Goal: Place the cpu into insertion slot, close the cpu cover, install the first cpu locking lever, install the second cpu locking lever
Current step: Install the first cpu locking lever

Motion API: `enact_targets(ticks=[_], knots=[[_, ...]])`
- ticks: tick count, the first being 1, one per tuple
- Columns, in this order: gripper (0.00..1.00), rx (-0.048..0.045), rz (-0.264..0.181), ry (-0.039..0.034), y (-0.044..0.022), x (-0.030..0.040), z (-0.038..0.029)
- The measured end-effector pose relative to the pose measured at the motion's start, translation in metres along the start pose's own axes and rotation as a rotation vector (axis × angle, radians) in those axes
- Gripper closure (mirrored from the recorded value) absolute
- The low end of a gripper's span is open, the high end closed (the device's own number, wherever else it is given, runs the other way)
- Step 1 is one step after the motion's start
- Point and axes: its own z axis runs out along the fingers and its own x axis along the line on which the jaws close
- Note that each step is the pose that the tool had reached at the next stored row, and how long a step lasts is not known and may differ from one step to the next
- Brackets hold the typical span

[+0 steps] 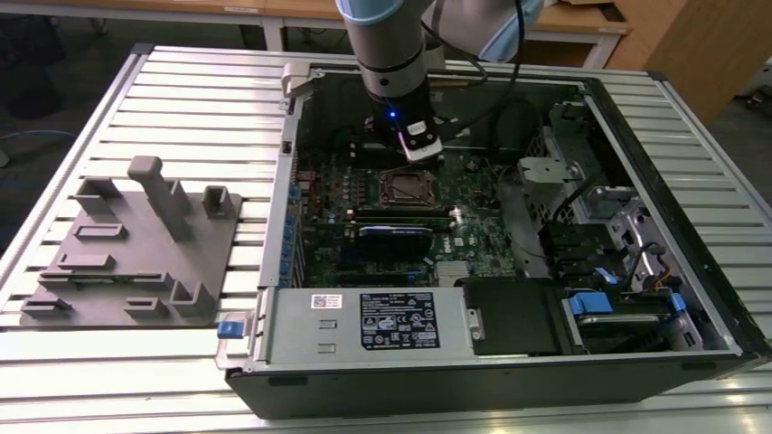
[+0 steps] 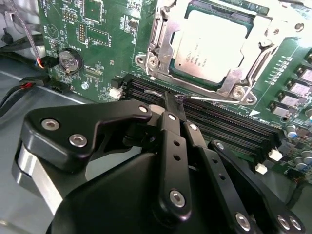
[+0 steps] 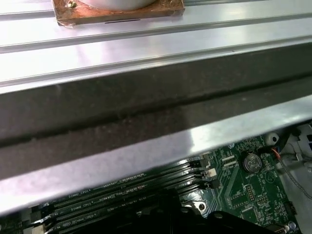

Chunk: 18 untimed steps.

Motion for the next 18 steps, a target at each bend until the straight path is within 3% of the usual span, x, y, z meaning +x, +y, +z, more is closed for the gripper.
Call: enact_targets(ticks=[9,13,18], knots=[[0.90,-0.0040,-0.003,-0.0126,-0.0023,0.0065,0.0011],[0.90,-0.0039,-0.003,-0.0135,-0.0023,0.0065,0.0013],[0.90,0.0029,-0.005,-0.0159,-0.0025,0.0067,0.0021]])
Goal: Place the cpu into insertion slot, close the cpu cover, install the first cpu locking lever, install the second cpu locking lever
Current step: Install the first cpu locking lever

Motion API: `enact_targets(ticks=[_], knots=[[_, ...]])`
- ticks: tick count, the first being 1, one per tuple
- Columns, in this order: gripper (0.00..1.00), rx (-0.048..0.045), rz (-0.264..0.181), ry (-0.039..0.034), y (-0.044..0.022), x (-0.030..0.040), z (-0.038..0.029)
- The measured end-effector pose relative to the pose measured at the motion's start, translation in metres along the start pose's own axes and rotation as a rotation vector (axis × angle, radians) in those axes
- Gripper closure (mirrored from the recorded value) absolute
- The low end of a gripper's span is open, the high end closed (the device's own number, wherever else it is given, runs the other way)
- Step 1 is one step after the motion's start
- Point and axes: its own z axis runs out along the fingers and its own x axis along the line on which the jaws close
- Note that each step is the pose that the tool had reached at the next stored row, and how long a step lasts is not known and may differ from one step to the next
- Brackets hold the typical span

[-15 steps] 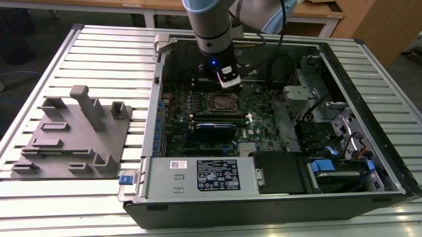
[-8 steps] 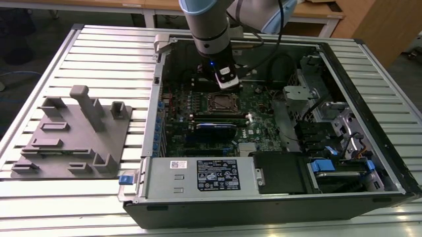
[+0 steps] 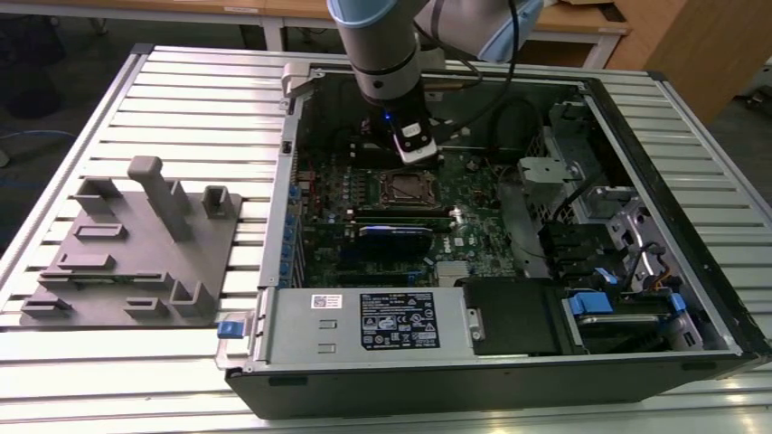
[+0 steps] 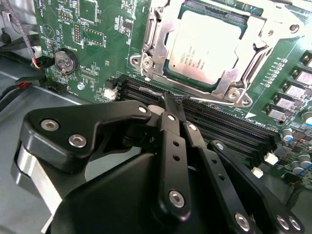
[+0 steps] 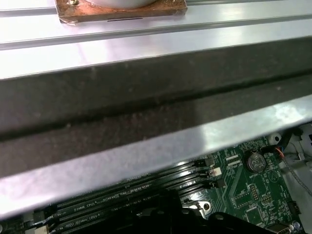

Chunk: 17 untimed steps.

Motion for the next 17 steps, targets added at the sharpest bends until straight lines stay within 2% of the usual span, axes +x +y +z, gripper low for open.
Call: enact_targets(ticks=[4,8,13,17], knots=[[0.90,0.0044,-0.003,-0.0070,-0.0005,0.0005,0.0019],[0.90,0.0029,-0.005,-0.0143,-0.0012,0.0013,0.0050],[0.90,0.0039,-0.006,-0.0176,-0.0015,0.0016,0.0063],[0.90,0.0086,-0.007,-0.0196,-0.0017,0.0018,0.0071]])
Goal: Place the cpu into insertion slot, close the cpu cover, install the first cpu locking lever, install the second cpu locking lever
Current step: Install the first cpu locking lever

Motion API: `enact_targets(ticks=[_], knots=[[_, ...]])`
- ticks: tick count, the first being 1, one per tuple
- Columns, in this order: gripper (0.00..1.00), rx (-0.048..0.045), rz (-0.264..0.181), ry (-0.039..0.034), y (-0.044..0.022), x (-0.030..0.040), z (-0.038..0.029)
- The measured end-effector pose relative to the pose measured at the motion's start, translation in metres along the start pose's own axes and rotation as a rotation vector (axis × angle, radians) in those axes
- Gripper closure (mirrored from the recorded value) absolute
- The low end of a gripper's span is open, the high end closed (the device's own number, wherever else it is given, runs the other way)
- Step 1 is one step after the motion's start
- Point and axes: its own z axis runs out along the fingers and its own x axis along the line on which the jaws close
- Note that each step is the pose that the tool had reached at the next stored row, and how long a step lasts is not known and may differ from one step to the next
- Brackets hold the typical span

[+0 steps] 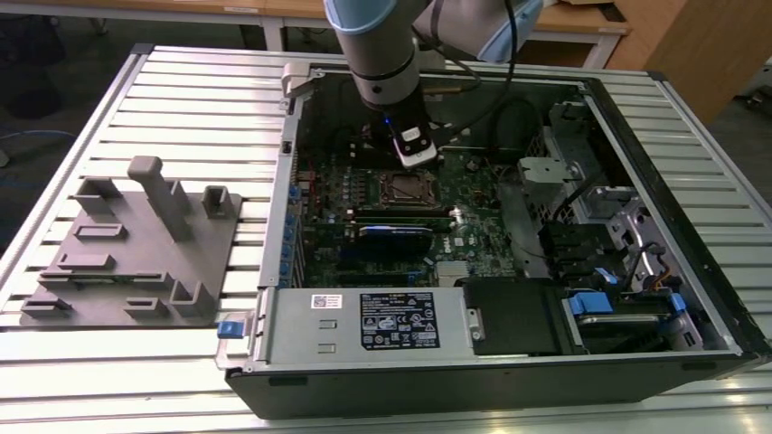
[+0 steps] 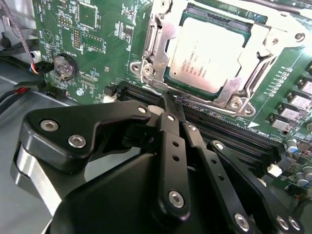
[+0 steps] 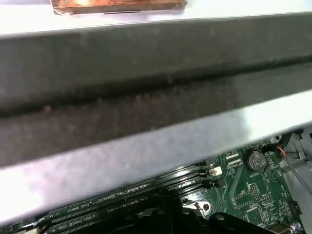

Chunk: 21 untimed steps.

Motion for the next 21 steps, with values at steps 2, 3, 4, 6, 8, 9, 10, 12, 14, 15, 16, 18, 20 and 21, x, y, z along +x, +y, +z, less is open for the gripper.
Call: enact_targets(ticks=[2,3,4,6,8,9,10,12,14,15,16,18,20,21], knots=[[0.90,0.0009,-0.001,-0.0012,-0.0002,0.0002,0.0008],[0.90,0.0006,-0.001,-0.0020,-0.0003,0.0003,0.0013],[0.90,-0.0005,-0.001,-0.0031,-0.0004,0.0005,0.0020],[0.90,-0.0002,-0.001,-0.0041,-0.0006,0.0006,0.0024],[0.90,-0.0017,0.000,-0.0038,-0.0007,0.0006,0.0024],[0.90,-0.0070,0.001,-0.0026,-0.0008,0.0006,0.0023],[0.90,-0.0112,0.003,-0.0015,-0.0010,0.0006,0.0023],[0.90,-0.0140,0.003,-0.0010,-0.0016,0.0003,0.0024],[0.90,-0.0143,0.003,-0.0012,-0.0027,0.0000,0.0024],[0.90,-0.0145,0.003,-0.0012,-0.0031,-0.0001,0.0023],[0.90,-0.0149,0.004,-0.0010,-0.0032,-0.0001,0.0021],[0.90,-0.0161,0.004,-0.0005,-0.0032,-0.0001,0.0021],[0.90,-0.0181,0.005,-0.0002,-0.0031,-0.0002,0.0018],[0.90,-0.0186,0.005,0.0000,-0.0031,-0.0003,0.0015]])
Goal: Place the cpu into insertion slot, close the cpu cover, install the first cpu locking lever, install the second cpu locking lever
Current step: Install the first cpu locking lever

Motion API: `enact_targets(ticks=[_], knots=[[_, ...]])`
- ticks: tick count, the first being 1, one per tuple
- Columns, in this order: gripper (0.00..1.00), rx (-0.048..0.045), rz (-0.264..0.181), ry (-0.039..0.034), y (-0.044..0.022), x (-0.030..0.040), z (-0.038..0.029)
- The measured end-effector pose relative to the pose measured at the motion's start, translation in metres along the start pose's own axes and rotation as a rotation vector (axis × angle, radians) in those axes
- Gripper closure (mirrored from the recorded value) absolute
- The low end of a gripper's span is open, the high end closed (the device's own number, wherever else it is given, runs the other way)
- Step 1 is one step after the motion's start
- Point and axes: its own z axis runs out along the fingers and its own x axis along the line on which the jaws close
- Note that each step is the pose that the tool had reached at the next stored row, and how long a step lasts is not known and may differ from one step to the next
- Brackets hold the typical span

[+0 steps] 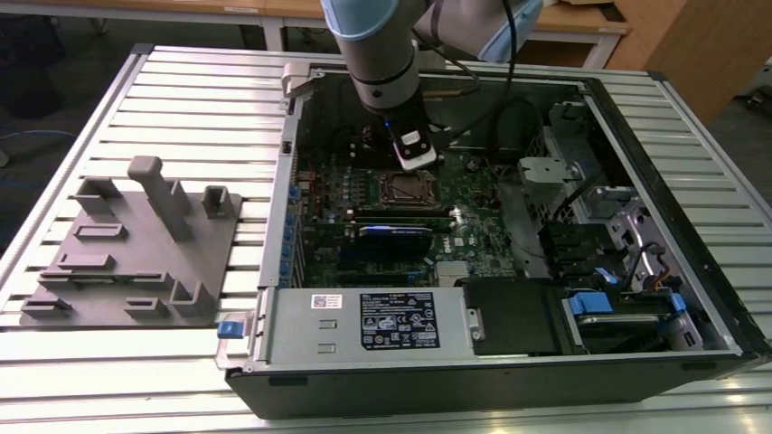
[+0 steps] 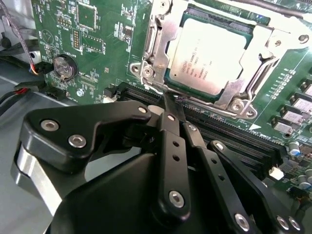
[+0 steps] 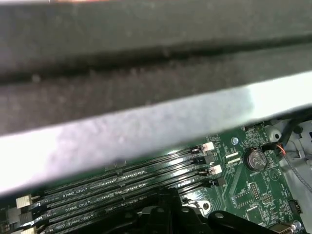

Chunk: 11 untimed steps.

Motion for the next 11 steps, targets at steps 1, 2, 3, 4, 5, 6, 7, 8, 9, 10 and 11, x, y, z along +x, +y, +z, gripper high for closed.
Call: enact_targets(ticks=[1,2,3,4,5,6,7,8,9,10,11], knots=[[0.90,-0.0003,0.000,0.0001,0.0001,-0.0001,-0.0004],[0.90,-0.0006,0.000,0.0001,0.0002,-0.0003,-0.0009],[0.90,-0.0010,0.000,0.0002,0.0004,-0.0004,-0.0015],[0.90,-0.0013,0.000,0.0003,0.0006,-0.0006,-0.0023],[0.90,-0.0016,0.001,0.0004,0.0009,-0.0009,-0.0032],[0.90,-0.0018,0.001,0.0004,0.0012,-0.0012,-0.0044],[0.90,-0.0019,0.001,0.0005,0.0016,-0.0015,-0.0057],[0.90,-0.0020,0.001,0.0005,0.0020,-0.0019,-0.0072],[0.90,-0.0020,0.001,0.0005,0.0024,-0.0023,-0.0087],[0.90,-0.0019,0.001,0.0006,0.0028,-0.0026,-0.0101],[0.90,-0.0020,0.001,0.0006,0.0032,-0.0030,-0.0115]])
